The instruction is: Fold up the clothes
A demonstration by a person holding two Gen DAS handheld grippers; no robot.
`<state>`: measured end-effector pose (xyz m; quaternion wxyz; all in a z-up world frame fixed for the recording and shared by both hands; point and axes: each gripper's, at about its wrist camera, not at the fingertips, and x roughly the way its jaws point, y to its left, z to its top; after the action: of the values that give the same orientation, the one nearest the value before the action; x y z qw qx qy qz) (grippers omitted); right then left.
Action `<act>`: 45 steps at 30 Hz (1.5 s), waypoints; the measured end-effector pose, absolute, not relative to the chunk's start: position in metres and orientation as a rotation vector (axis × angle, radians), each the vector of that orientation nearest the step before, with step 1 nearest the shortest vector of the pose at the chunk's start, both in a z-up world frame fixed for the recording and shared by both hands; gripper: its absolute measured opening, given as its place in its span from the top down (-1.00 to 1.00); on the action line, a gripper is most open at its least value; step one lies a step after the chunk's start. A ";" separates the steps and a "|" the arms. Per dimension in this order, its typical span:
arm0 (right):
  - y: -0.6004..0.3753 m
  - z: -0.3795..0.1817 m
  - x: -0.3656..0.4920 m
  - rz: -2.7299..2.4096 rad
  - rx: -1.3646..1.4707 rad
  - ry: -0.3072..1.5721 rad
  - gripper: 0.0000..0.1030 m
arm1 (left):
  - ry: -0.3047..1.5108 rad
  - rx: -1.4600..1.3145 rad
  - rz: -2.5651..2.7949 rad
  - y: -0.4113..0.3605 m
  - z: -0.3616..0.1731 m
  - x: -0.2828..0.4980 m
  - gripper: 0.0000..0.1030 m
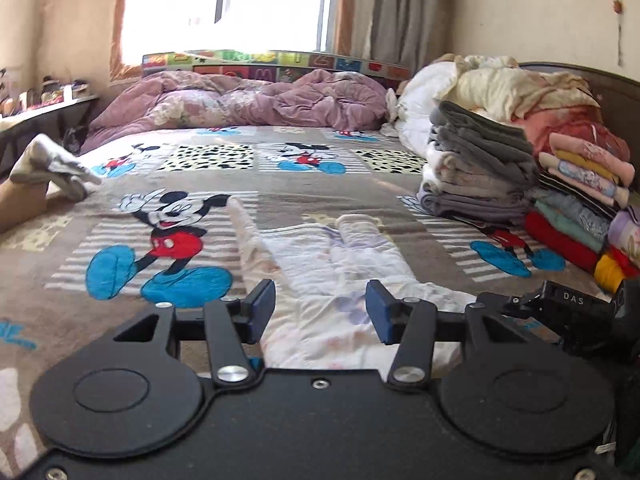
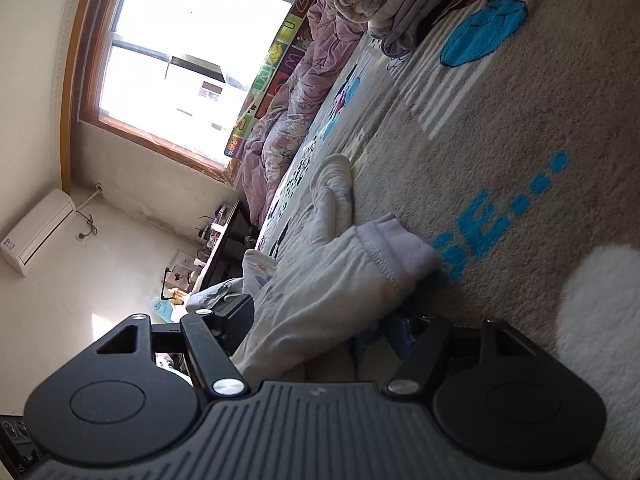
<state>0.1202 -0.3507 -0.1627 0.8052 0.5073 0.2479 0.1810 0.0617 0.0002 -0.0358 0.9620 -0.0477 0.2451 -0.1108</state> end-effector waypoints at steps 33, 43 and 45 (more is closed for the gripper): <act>-0.347 -0.125 0.099 0.452 0.929 0.381 0.77 | 0.704 -0.167 0.019 -0.008 -0.126 0.051 0.65; -0.346 -0.140 0.087 0.350 0.916 0.499 0.77 | 0.703 -0.160 0.002 -0.003 -0.128 0.049 0.62; -0.346 -0.147 0.093 0.345 0.922 0.528 0.77 | 0.715 -0.140 -0.018 -0.004 -0.124 0.047 0.61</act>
<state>0.0925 -0.3463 -0.1471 0.8480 0.4375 0.2506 0.1635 0.0474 -0.0041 -0.1239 0.9343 -0.0683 0.3498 -0.0090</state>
